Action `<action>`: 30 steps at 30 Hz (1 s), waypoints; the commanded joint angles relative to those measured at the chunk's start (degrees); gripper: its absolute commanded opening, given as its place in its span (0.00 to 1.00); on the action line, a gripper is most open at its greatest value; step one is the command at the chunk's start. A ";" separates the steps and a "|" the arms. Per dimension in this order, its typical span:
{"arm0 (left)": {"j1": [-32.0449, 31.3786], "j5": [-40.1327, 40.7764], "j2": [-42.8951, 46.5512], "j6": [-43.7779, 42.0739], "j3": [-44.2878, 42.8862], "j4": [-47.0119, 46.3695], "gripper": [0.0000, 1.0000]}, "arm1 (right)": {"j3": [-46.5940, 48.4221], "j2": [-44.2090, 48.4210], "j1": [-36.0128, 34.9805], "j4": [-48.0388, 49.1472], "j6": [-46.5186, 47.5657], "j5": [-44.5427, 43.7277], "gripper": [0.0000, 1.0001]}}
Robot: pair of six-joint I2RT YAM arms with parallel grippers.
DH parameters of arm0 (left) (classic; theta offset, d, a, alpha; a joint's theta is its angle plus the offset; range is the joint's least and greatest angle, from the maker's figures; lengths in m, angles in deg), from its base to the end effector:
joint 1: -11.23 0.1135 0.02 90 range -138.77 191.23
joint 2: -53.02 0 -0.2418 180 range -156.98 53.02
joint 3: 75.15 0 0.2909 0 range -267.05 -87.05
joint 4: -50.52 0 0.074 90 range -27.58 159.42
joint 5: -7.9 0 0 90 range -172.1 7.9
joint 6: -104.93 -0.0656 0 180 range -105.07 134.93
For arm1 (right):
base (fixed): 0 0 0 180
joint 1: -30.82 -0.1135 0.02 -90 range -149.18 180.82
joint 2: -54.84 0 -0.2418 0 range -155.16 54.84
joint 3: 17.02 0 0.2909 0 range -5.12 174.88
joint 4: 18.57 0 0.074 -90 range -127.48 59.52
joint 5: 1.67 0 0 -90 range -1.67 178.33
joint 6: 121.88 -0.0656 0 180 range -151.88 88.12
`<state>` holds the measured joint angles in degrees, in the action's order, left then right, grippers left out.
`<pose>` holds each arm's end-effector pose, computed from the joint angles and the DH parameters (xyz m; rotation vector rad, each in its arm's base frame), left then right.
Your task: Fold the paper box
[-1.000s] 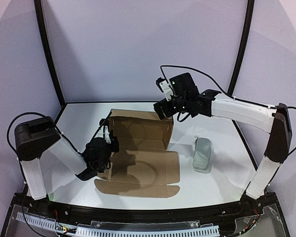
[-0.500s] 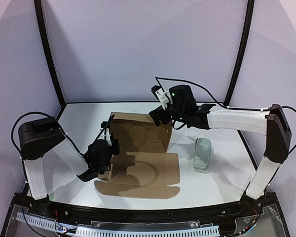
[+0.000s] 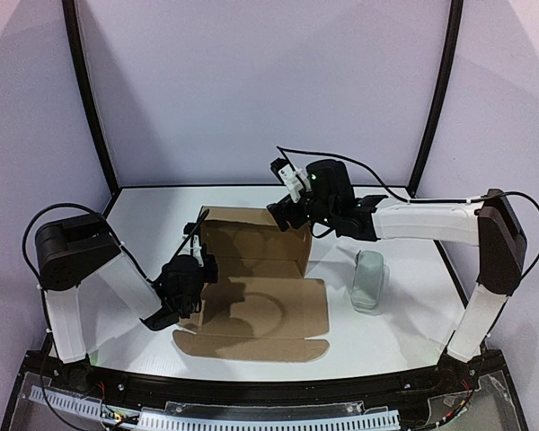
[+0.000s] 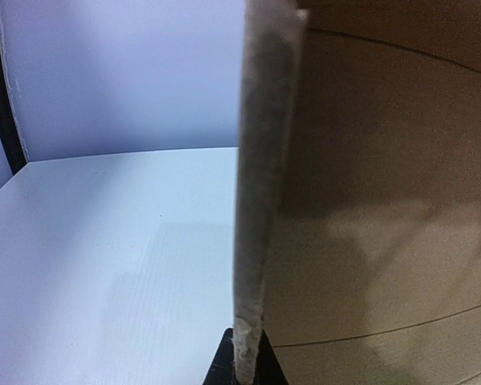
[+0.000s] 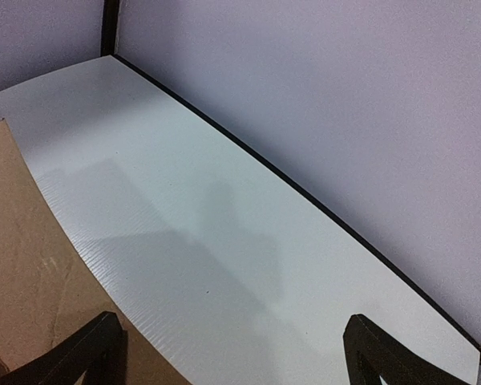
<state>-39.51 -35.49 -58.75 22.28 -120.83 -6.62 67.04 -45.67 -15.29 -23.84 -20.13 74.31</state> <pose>0.2554 -0.2371 0.0536 0.0433 1.6777 -0.0605 0.3380 0.3284 0.2179 -0.7947 1.7713 0.1602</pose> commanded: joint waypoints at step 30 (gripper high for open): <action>0.03 1.49 4.56 1.70 -2.43 11.26 0.01 | 14.45 6.19 -2.85 -20.36 -6.00 -9.84 0.98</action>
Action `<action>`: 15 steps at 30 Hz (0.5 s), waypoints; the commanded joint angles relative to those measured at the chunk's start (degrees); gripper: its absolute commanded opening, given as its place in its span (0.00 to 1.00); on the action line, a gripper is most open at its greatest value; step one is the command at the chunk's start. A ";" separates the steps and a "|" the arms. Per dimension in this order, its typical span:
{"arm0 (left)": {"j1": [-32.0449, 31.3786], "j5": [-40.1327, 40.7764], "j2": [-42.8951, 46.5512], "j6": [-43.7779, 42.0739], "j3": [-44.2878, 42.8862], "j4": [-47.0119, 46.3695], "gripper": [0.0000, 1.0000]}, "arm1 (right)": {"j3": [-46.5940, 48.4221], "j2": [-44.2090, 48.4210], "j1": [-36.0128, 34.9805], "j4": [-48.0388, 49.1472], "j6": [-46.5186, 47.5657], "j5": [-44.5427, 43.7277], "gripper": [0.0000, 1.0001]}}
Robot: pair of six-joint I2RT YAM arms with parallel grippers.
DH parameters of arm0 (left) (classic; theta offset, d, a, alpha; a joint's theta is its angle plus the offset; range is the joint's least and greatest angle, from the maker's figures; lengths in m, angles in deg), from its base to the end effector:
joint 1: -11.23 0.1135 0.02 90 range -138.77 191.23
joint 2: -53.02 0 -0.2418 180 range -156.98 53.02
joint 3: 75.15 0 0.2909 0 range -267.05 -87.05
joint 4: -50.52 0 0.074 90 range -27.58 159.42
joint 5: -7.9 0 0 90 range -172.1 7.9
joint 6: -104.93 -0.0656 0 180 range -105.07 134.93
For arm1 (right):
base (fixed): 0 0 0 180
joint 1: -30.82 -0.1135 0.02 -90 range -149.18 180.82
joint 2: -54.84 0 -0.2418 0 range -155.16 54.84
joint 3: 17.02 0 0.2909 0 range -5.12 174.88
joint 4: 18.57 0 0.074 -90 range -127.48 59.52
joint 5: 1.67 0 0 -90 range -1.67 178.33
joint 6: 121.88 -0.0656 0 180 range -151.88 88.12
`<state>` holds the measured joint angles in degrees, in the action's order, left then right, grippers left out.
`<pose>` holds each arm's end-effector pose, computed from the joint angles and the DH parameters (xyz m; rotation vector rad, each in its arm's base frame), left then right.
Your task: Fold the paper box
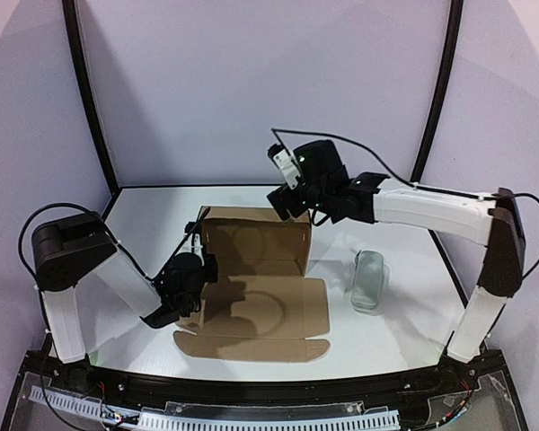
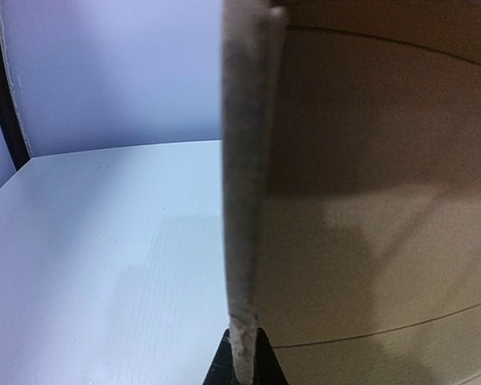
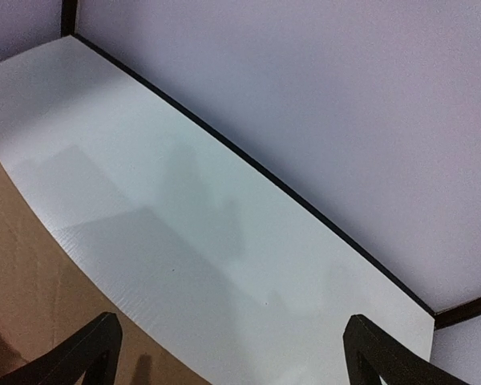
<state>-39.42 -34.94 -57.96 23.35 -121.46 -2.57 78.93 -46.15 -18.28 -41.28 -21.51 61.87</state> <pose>0.2574 -0.2380 0.0525 0.0451 1.7072 -0.0361 0.3320 0.3386 0.2635 -0.7384 1.8598 -0.0427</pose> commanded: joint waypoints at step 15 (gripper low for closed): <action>0.18 -5.92 16.22 4.30 -29.36 75.18 0.01 | -11.54 28.84 2.64 -7.92 -21.72 14.48 0.98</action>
<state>-39.42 -37.46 -45.26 26.96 -143.27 47.42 69.03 -19.62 -17.28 -44.74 -36.50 72.54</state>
